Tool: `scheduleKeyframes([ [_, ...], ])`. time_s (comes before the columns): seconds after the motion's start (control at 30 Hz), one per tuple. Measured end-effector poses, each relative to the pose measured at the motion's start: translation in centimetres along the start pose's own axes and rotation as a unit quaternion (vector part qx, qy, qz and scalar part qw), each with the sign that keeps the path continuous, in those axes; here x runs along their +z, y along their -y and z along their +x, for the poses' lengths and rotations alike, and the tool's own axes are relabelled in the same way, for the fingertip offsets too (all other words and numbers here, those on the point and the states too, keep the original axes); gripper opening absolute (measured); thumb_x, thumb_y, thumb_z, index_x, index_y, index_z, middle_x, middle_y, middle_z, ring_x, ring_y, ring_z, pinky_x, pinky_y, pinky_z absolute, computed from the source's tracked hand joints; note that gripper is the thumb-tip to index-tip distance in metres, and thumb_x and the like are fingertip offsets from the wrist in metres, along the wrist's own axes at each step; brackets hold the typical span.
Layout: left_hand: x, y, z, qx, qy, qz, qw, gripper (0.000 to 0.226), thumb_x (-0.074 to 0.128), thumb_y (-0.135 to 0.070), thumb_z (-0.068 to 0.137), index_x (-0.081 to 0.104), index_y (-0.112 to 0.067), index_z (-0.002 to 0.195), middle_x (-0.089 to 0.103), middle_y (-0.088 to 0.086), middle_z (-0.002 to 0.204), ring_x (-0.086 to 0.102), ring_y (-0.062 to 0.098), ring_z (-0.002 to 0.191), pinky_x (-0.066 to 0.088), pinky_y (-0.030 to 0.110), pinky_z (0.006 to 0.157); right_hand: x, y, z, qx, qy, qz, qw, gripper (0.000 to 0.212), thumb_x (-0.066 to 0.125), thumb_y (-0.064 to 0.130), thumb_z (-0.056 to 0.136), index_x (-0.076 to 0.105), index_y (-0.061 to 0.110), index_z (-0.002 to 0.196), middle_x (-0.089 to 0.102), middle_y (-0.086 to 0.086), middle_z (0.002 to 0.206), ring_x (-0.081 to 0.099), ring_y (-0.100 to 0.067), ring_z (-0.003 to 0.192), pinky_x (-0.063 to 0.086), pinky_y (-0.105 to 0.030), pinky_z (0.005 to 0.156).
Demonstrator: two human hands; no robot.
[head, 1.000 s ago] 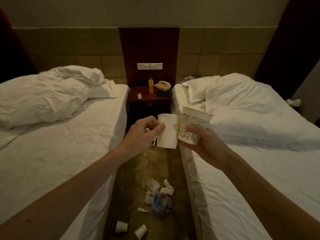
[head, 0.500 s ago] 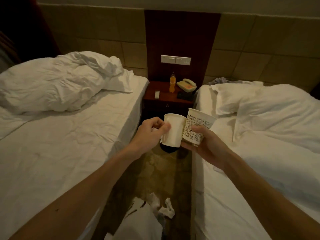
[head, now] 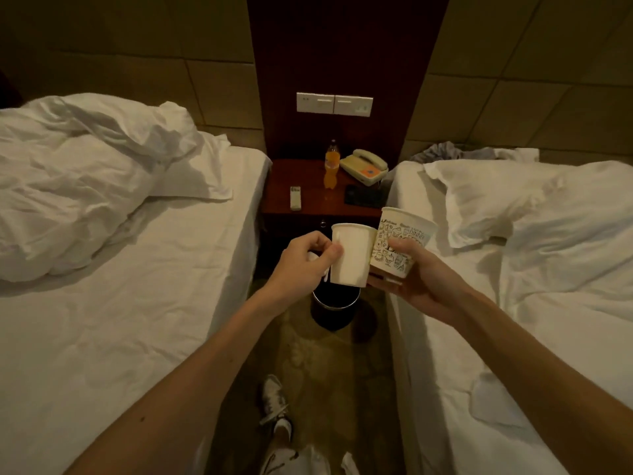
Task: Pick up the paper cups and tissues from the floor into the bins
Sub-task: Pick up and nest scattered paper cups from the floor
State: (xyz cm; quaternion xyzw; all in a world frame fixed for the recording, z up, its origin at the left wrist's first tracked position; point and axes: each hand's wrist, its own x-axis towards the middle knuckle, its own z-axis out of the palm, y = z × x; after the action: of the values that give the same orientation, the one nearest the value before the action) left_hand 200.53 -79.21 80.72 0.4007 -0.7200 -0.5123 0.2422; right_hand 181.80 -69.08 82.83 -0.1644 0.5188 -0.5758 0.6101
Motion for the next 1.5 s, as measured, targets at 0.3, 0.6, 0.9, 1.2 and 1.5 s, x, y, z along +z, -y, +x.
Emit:
scheduleKeyframes([
  [0.3,-5.7,5.8,15.1,-0.069,0.047,-0.020,0.996,0.021,0.054,-0.040,0.099,0.057,-0.024,0.087,0.060,-0.006,0.092,0.056,0.001,0.085,0.042,0.023,0.072,5.0,2.8,15.4,0.060,-0.098,0.049,0.992,0.050,0.069,0.029,0.074,0.059,0.019,0.122,0.072,-0.008,0.116,0.069,-0.023,0.108,0.055,-0.047,0.088],
  [0.6,-4.8,10.5,24.6,-0.162,0.033,-0.091,0.982,0.027,0.055,-0.038,0.099,0.060,-0.013,0.090,0.059,-0.003,0.085,0.054,0.006,0.078,0.044,0.026,0.075,2.2,4.9,27.5,0.159,-0.107,0.013,0.981,0.055,0.074,0.027,0.073,0.058,0.017,0.125,0.072,-0.010,0.116,0.070,-0.024,0.105,0.060,-0.042,0.076],
  [0.9,2.7,16.3,33.7,-0.299,-0.109,-0.190,0.929,0.026,0.053,-0.035,0.100,0.055,-0.018,0.081,0.056,-0.005,0.082,0.051,0.006,0.076,0.040,0.023,0.072,-4.3,7.3,45.2,0.260,0.020,-0.186,0.947,0.050,0.073,0.035,0.071,0.062,0.019,0.117,0.074,-0.006,0.112,0.071,-0.019,0.100,0.055,-0.043,0.086],
  [1.2,14.9,26.9,36.6,-0.432,-0.317,-0.240,0.809,0.021,0.059,-0.035,0.097,0.058,-0.024,0.079,0.058,-0.009,0.082,0.053,0.004,0.075,0.038,0.020,0.064,-11.9,-1.5,56.6,0.360,0.117,-0.355,0.855,0.035,0.066,0.030,0.087,0.064,0.016,0.119,0.073,-0.006,0.111,0.069,-0.023,0.103,0.056,-0.038,0.083],
  [1.5,27.2,45.1,36.6,-0.486,-0.379,-0.205,0.760,0.025,0.060,-0.038,0.096,0.054,-0.027,0.074,0.058,-0.010,0.077,0.053,0.001,0.070,0.035,0.014,0.052,-22.4,-19.6,64.5,0.381,0.159,-0.410,0.813,0.035,0.066,0.034,0.088,0.064,0.019,0.119,0.075,-0.002,0.108,0.069,-0.020,0.105,0.055,-0.040,0.084],
])
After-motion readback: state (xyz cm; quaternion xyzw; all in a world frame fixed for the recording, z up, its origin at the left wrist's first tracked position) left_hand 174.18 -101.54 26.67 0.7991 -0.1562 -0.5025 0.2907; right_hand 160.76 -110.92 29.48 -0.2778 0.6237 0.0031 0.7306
